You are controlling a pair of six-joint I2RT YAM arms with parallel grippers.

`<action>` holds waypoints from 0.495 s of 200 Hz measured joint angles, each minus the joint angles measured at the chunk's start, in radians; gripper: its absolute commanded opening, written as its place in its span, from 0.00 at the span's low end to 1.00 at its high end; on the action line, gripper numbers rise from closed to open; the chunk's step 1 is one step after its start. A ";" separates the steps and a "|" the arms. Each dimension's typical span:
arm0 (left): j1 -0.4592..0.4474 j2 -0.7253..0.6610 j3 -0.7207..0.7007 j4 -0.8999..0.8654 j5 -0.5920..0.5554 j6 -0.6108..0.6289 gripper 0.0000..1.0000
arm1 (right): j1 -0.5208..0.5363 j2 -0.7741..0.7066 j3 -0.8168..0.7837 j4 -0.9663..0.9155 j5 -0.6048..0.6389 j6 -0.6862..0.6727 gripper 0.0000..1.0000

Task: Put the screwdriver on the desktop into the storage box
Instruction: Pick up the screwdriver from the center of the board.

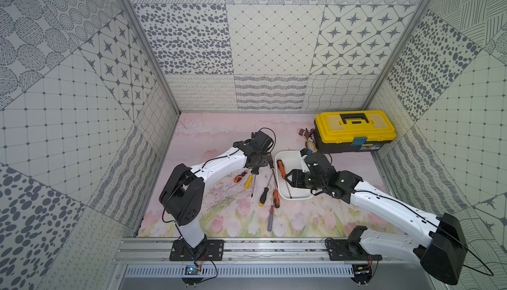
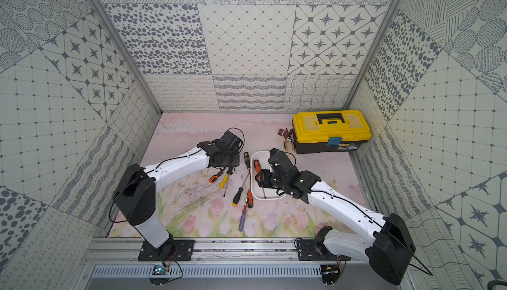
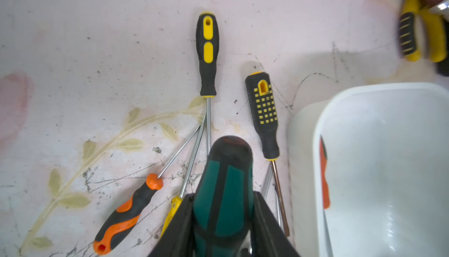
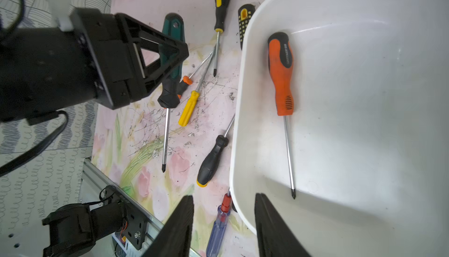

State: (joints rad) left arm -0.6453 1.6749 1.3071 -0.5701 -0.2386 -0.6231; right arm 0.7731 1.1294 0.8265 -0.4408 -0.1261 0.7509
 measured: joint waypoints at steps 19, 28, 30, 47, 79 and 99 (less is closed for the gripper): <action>0.007 -0.157 -0.077 0.037 0.036 -0.023 0.00 | 0.002 -0.031 -0.031 0.088 -0.075 0.010 0.61; 0.015 -0.230 -0.130 0.071 0.072 -0.040 0.00 | 0.002 -0.045 -0.052 0.139 -0.117 0.016 0.65; 0.018 -0.249 -0.146 0.081 0.081 -0.046 0.00 | 0.002 -0.047 -0.054 0.147 -0.124 0.019 0.66; 0.035 -0.401 -0.295 0.197 0.177 -0.114 0.00 | 0.003 -0.064 -0.077 0.231 -0.189 0.037 0.70; 0.045 -0.627 -0.589 0.486 0.343 -0.301 0.00 | 0.010 -0.076 -0.113 0.412 -0.292 0.080 0.71; 0.045 -0.726 -0.695 0.621 0.401 -0.404 0.00 | 0.027 -0.076 -0.124 0.478 -0.327 0.091 0.70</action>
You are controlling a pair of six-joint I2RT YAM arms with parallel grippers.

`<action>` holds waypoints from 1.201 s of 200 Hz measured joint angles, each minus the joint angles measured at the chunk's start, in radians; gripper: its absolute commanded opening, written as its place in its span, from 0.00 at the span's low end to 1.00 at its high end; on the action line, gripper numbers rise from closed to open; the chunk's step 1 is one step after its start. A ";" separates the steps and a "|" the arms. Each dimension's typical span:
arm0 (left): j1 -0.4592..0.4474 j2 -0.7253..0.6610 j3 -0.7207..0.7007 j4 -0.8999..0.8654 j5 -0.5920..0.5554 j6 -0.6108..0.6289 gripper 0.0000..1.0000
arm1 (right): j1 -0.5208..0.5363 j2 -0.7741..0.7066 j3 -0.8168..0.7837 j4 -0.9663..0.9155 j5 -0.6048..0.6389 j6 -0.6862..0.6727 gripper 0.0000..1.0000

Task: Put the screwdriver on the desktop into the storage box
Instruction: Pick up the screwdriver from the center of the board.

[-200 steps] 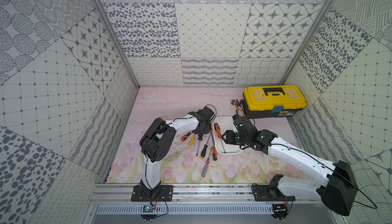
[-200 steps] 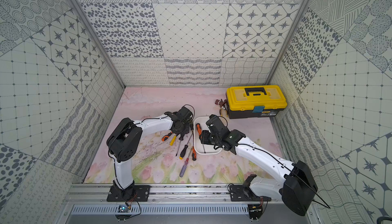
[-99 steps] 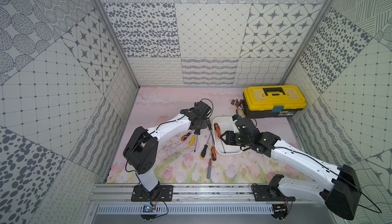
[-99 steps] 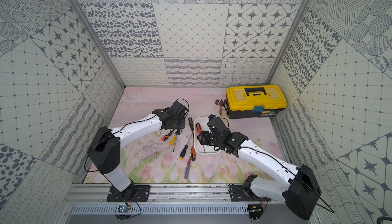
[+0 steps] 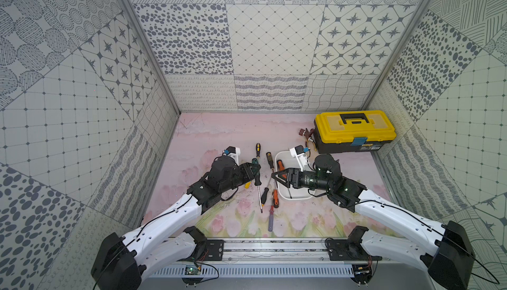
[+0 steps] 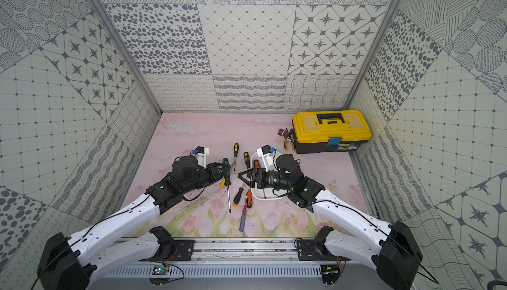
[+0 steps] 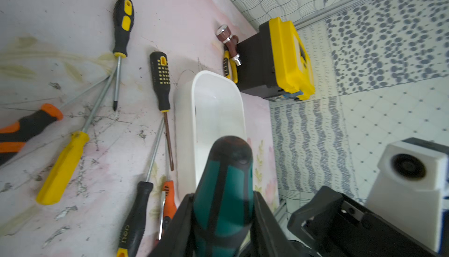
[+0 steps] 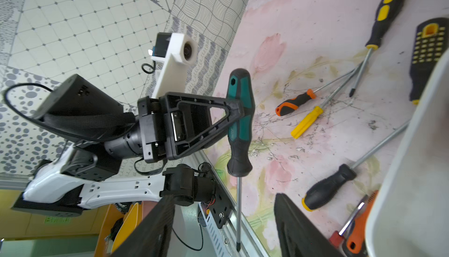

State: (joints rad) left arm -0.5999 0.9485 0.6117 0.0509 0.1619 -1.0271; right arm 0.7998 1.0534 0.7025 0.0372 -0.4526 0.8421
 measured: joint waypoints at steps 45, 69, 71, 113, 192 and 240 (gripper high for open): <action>0.000 -0.113 -0.072 0.254 0.069 -0.148 0.00 | 0.060 0.026 0.008 0.037 -0.026 -0.013 0.64; 0.000 -0.112 -0.081 0.361 0.095 -0.204 0.00 | 0.088 0.048 0.012 0.035 -0.031 -0.022 0.55; 0.000 -0.111 -0.082 0.370 0.097 -0.208 0.00 | 0.089 0.050 0.013 0.034 -0.033 -0.023 0.54; 0.000 -0.101 -0.088 0.463 0.120 -0.253 0.00 | 0.108 0.055 0.026 0.079 -0.053 -0.027 0.30; -0.001 -0.119 -0.048 0.398 0.114 -0.248 0.66 | 0.123 0.040 0.069 0.011 -0.014 -0.053 0.00; -0.014 -0.052 0.051 0.249 0.110 -0.182 0.58 | 0.206 0.085 0.220 -0.259 0.245 -0.140 0.00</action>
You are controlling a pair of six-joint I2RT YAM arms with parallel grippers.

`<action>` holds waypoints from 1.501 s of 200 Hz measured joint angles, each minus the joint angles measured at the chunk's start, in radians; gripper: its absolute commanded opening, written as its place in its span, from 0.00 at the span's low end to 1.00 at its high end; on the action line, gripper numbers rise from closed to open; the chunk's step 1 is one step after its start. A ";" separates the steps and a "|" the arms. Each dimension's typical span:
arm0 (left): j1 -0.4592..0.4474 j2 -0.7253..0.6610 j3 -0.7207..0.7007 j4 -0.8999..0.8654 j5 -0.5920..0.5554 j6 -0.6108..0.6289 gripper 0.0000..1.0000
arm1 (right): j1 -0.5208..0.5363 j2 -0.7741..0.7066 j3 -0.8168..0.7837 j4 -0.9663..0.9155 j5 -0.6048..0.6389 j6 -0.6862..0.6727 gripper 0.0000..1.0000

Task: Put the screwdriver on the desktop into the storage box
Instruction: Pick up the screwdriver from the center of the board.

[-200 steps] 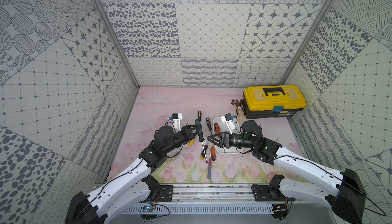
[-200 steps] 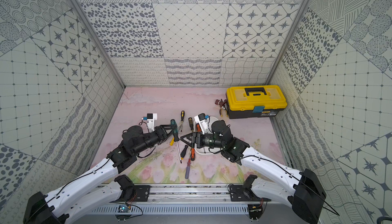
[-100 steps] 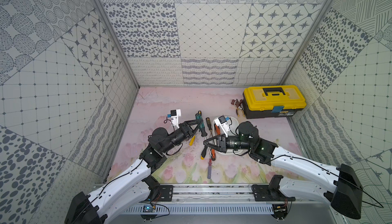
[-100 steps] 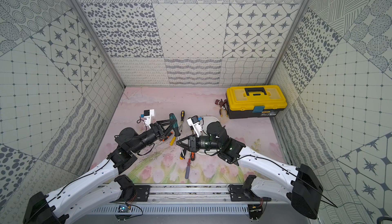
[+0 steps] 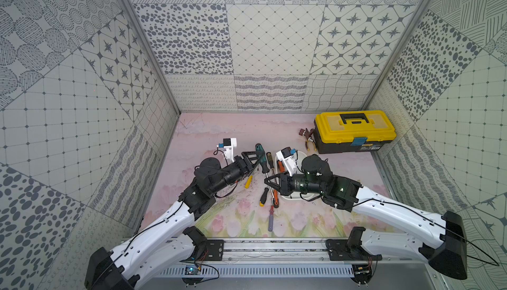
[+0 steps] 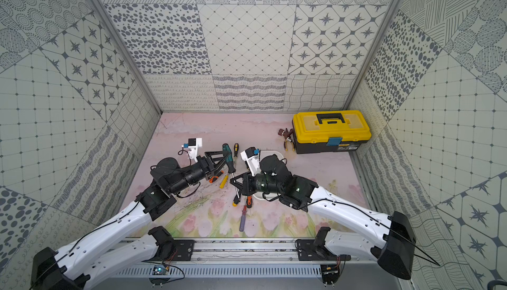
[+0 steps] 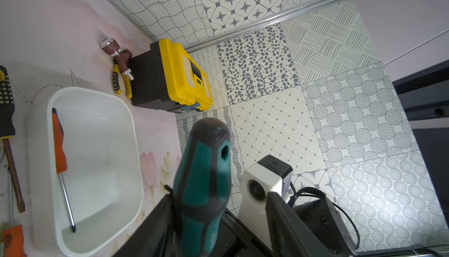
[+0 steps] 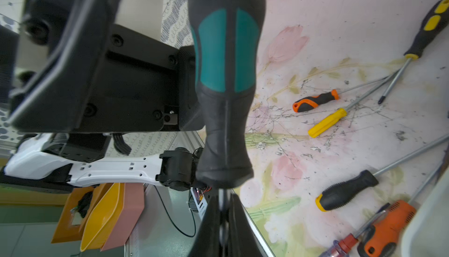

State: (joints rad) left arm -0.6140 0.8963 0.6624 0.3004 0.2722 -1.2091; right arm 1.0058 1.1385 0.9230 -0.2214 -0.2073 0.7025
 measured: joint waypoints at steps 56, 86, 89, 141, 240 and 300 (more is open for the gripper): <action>-0.021 0.097 0.061 -0.148 -0.015 0.069 0.34 | 0.071 0.060 0.066 -0.173 0.220 -0.045 0.00; -0.034 0.135 0.075 -0.195 -0.022 0.116 0.25 | 0.082 0.064 0.071 -0.233 0.264 -0.042 0.00; -0.035 0.137 0.076 -0.196 -0.021 0.117 0.23 | 0.083 0.066 0.071 -0.236 0.266 -0.041 0.00; -0.042 0.166 0.081 -0.215 -0.013 0.130 0.00 | 0.086 0.068 0.065 -0.264 0.283 -0.038 0.30; -0.053 0.131 0.060 -0.184 0.088 0.135 0.00 | -0.197 -0.130 -0.310 0.237 -0.314 0.186 0.45; -0.053 0.122 0.071 -0.170 0.128 0.163 0.00 | -0.219 -0.192 -0.310 0.282 -0.383 0.207 0.34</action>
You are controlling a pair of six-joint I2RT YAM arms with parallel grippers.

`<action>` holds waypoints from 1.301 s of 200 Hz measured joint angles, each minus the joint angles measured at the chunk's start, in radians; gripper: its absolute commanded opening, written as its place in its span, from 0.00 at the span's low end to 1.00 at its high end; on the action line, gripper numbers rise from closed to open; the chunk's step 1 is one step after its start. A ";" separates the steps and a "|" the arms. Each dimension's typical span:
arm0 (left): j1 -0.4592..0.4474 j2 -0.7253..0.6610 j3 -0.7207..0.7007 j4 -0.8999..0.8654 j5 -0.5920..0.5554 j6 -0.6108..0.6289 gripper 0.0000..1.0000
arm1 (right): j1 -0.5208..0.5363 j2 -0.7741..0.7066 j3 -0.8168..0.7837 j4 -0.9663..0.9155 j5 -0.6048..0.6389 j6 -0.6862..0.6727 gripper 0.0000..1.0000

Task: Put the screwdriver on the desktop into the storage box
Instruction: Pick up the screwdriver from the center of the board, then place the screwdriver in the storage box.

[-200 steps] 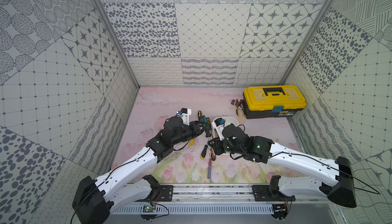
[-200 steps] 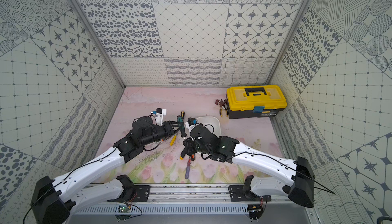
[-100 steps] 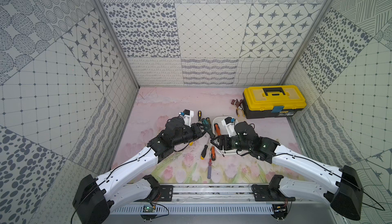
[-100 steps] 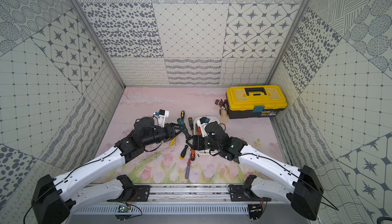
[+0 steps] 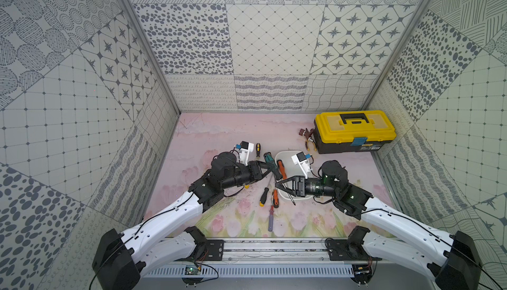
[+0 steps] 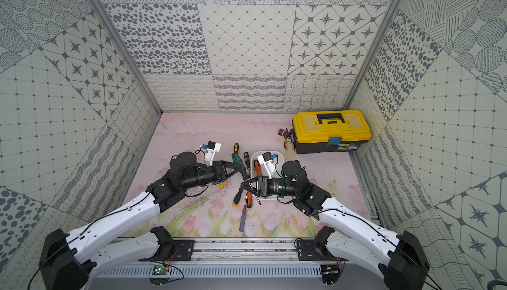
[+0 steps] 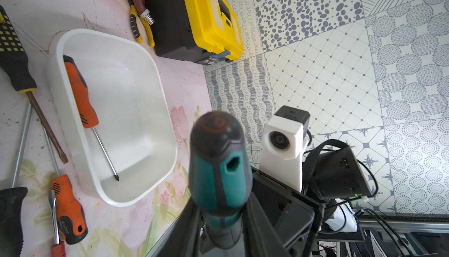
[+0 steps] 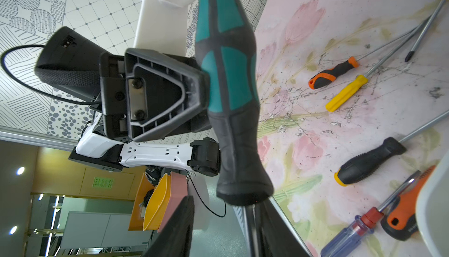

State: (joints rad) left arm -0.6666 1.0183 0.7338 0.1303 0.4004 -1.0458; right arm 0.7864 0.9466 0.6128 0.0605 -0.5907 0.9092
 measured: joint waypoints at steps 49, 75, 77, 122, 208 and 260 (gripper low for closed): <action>0.000 0.001 0.000 0.000 0.017 0.000 0.00 | -0.002 -0.001 0.000 -0.010 0.000 -0.002 0.03; 0.000 -0.003 0.000 -0.002 0.020 0.002 0.17 | -0.001 -0.010 0.000 -0.026 0.014 -0.021 0.00; -0.001 -0.003 0.000 -0.003 0.021 0.002 0.22 | -0.001 -0.011 0.000 -0.029 0.013 -0.024 0.00; -0.002 -0.013 0.017 -0.062 -0.019 0.044 0.72 | -0.006 0.010 0.101 -0.288 0.204 -0.085 0.00; -0.114 0.027 0.037 -0.277 -0.192 0.138 0.65 | -0.089 0.392 0.318 -0.660 0.583 -0.216 0.00; -0.167 0.037 -0.020 -0.367 -0.277 0.166 0.59 | -0.105 0.505 0.318 -0.679 0.649 -0.266 0.00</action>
State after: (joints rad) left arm -0.8341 1.0557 0.7139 -0.2367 0.1238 -0.8803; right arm 0.6811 1.4513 0.9306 -0.6186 0.0586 0.6434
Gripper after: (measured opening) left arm 0.608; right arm 0.113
